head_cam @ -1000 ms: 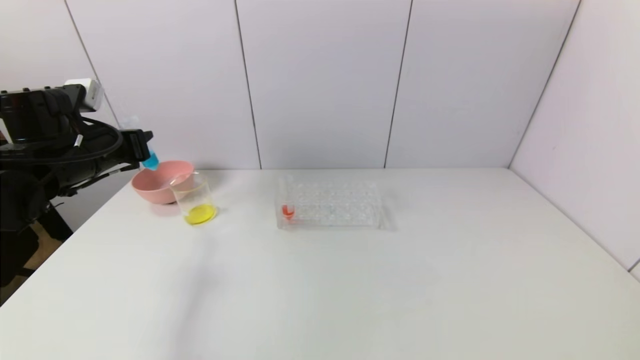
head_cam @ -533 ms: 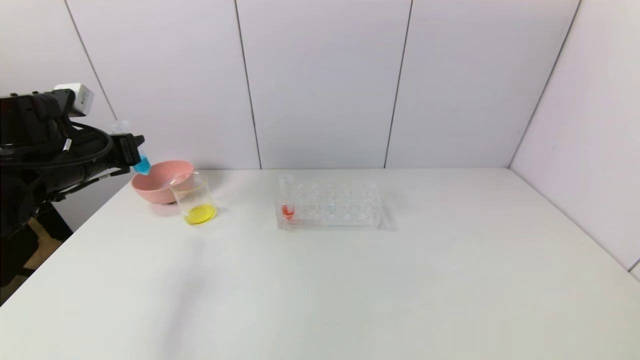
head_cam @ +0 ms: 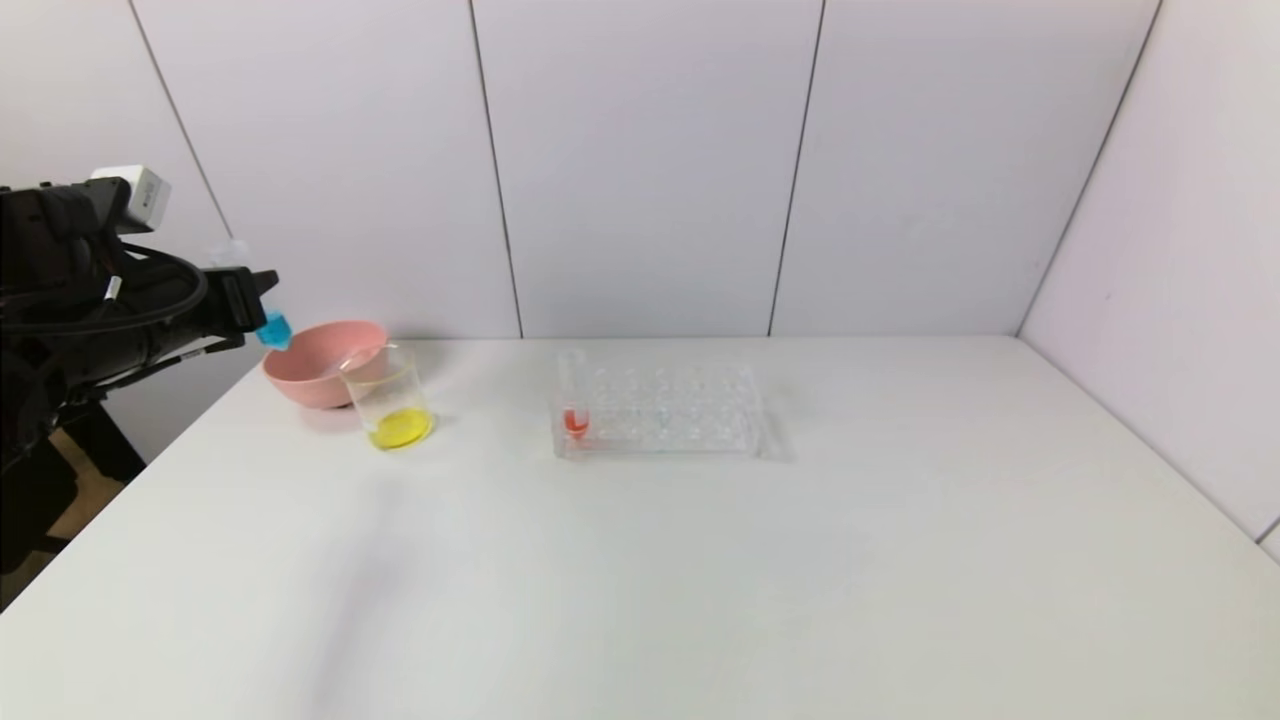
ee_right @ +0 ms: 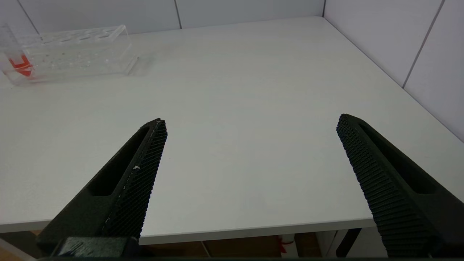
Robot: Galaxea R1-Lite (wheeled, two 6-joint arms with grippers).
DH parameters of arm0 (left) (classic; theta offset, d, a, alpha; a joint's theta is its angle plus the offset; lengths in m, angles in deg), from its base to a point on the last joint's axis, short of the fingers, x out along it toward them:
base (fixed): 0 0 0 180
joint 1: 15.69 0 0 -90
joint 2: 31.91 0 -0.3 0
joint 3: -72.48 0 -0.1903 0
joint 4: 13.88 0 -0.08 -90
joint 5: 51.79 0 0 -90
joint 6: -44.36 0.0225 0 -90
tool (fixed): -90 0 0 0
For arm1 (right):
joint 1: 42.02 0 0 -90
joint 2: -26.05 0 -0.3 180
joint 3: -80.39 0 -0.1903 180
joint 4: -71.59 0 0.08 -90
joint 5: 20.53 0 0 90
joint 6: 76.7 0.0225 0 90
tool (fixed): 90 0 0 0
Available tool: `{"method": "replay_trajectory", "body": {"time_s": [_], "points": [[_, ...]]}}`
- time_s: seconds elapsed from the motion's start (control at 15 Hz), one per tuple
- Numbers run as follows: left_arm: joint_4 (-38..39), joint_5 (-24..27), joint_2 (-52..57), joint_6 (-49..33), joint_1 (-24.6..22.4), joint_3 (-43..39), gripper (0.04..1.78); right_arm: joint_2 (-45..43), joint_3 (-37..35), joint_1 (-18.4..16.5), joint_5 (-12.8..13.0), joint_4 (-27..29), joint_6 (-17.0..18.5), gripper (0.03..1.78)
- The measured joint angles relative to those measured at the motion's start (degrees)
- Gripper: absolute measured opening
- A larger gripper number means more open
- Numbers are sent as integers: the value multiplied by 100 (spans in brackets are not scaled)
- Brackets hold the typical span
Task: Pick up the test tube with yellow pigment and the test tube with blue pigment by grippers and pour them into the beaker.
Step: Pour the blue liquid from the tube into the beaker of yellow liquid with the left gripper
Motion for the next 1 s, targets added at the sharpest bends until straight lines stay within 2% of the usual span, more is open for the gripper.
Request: {"method": "replay_trajectory", "body": {"time_s": [0.2,0.4,0.8,1.0], "points": [[-44,210,-69,13,-73,118,45,0,0,0,0,0,0,171],[-146,801,-179,228,-350,276,45,0,0,0,0,0,2,171],[-1777,2304,-428,2060,-1303,1447,45,0,0,0,0,0,2,171],[-2075,2759,-692,2736,-1441,1921,45,0,0,0,0,0,2,171]]}}
